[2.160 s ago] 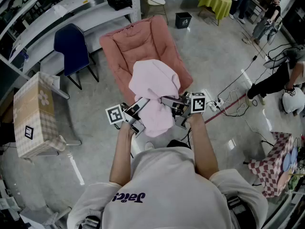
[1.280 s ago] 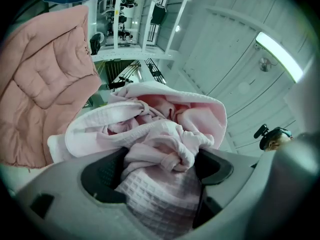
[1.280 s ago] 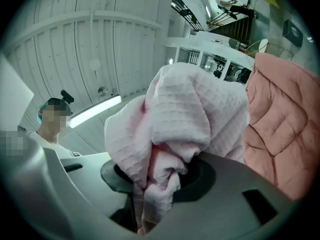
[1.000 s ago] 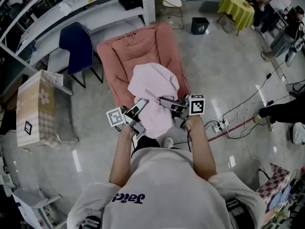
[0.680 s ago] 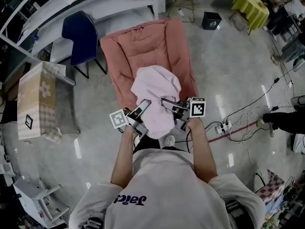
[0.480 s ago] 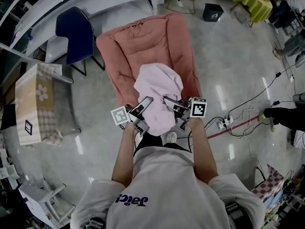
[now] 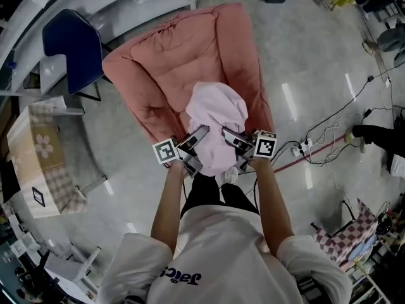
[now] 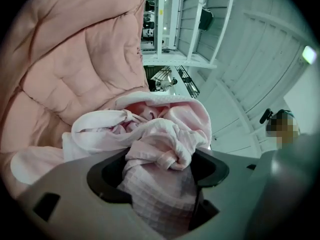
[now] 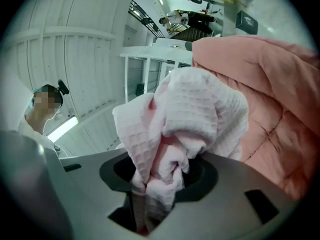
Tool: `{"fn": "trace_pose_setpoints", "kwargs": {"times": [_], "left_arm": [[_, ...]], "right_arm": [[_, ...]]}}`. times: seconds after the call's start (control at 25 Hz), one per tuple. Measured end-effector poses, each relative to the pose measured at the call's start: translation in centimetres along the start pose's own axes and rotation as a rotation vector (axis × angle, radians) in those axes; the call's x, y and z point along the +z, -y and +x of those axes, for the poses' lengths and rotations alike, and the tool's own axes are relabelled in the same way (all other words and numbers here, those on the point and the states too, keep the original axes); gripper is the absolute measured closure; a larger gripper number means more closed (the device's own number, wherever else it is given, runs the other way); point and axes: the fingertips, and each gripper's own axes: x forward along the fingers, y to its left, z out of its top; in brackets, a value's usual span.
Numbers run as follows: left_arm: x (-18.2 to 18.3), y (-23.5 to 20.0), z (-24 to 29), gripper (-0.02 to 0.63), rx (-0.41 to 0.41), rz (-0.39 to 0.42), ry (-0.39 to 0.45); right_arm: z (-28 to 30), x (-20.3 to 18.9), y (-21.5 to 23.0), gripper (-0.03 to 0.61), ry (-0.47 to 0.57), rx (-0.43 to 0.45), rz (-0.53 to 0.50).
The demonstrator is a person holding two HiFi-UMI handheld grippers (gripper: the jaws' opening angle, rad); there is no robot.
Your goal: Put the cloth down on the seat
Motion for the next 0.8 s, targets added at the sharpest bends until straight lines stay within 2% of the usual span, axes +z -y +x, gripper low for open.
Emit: {"fn": "trace_pose_setpoints", "kwargs": {"times": [0.16,0.36,0.6,0.8], "left_arm": [[1.4,-4.7,1.2,0.262,0.031,-0.019,-0.032],[3.6,-12.0,2.3,0.294,0.117,0.005,-0.078],[4.6,-19.9,4.0,0.302,0.163,-0.043,-0.091],[4.1,-27.0,3.6,0.357,0.302,-0.006,-0.134]], "right_arm": [[0.4,0.6,4.9,0.407,-0.012,-0.074,-0.010],[1.2,0.4,13.1,0.408,-0.052,-0.204,-0.031],[0.7,0.4,21.4,0.410,-0.045,-0.315,-0.006],[-0.8,-1.6,28.5,0.410,-0.126,-0.485,-0.044]]}}
